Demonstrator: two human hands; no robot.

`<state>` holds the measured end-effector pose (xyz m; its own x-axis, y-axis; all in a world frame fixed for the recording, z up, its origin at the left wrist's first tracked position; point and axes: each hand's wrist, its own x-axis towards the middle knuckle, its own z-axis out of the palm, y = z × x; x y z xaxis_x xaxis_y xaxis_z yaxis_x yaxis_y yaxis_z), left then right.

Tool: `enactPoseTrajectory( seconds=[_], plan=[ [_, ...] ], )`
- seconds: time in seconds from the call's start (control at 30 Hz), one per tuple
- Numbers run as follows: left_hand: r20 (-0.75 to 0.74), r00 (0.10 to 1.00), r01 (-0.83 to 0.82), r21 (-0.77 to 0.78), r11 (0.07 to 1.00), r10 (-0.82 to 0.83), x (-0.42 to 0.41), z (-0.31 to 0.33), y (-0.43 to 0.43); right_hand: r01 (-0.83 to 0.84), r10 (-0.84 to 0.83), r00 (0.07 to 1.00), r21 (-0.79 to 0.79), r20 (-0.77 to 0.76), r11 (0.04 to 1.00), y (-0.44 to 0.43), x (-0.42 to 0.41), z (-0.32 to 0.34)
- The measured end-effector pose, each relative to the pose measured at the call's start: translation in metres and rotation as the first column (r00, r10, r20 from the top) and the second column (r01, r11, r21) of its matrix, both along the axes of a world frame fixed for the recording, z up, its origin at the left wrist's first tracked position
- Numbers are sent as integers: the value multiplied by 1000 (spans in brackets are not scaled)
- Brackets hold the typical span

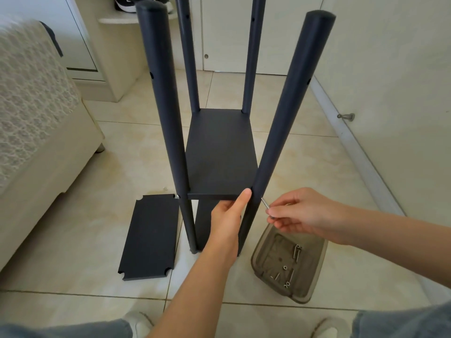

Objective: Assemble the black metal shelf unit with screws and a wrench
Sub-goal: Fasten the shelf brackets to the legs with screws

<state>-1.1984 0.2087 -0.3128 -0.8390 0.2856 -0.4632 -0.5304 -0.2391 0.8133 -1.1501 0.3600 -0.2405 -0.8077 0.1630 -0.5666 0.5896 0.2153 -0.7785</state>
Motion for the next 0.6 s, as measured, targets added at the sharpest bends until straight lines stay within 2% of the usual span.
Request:
enactPoseTrajectory(
  seconds=[0.23,0.4,0.6],
  plan=[
    [33,999,-28,54,998,26,-3,-5,2,-72,76,997,215,-10,974,-4,-8,-2],
    [37,999,-18,101,995,15,-4,-4,1,-56,62,998,173,-33,983,-4,-9,1],
    [36,999,-16,85,996,13,-4,-4,0,-69,76,996,167,-39,984,-6,-13,2]
  ],
)
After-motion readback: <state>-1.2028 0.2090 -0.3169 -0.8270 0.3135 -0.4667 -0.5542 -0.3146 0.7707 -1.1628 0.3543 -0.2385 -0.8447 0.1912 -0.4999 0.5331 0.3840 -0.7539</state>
